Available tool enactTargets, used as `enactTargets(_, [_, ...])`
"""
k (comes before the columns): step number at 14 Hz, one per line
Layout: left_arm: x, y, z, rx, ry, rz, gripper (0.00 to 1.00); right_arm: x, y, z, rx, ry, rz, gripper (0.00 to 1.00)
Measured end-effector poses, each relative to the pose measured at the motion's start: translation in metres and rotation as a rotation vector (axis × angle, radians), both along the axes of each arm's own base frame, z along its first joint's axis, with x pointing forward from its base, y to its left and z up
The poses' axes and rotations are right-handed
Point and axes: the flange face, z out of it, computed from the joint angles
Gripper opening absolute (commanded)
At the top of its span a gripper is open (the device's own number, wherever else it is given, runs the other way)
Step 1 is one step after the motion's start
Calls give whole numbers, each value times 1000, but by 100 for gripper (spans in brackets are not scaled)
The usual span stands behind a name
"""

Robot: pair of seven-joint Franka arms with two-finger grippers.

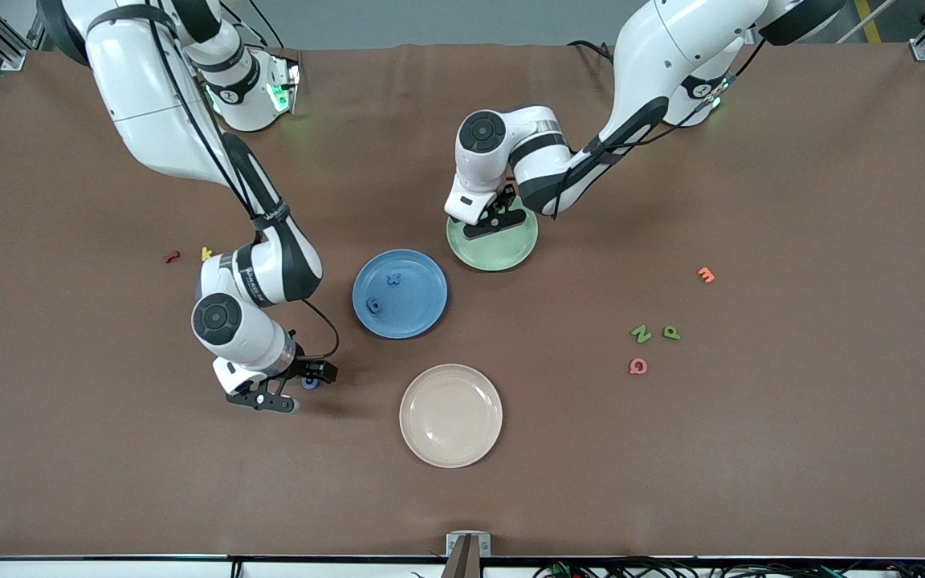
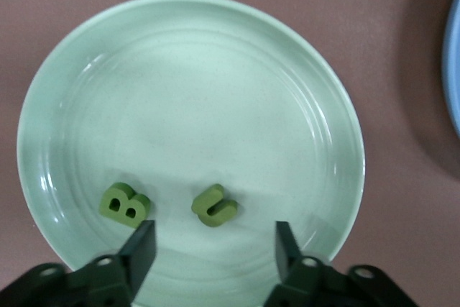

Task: Sort letters by color into matching plates
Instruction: 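Grasp blue e with the right gripper while the left gripper withdraws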

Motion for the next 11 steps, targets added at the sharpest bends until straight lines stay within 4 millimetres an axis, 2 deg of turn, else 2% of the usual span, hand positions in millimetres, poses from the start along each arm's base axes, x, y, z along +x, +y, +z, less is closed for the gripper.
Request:
enactTargets(2, [14,9,3,-1,-8,15,100,2,-7,-5,-3,4,11,97])
enactTargets(5, [57,44,17,-1,-33,-5,100,2,-7,-10,-3,6,17,90])
enactTargets(9, [104,107,29,22,-53,-72,100,0,-6,-18,-3,8,21,67])
enactTargets(11, [125,142,31,27,-57,-98,100,1,-5,-21,-5,8,23,49])
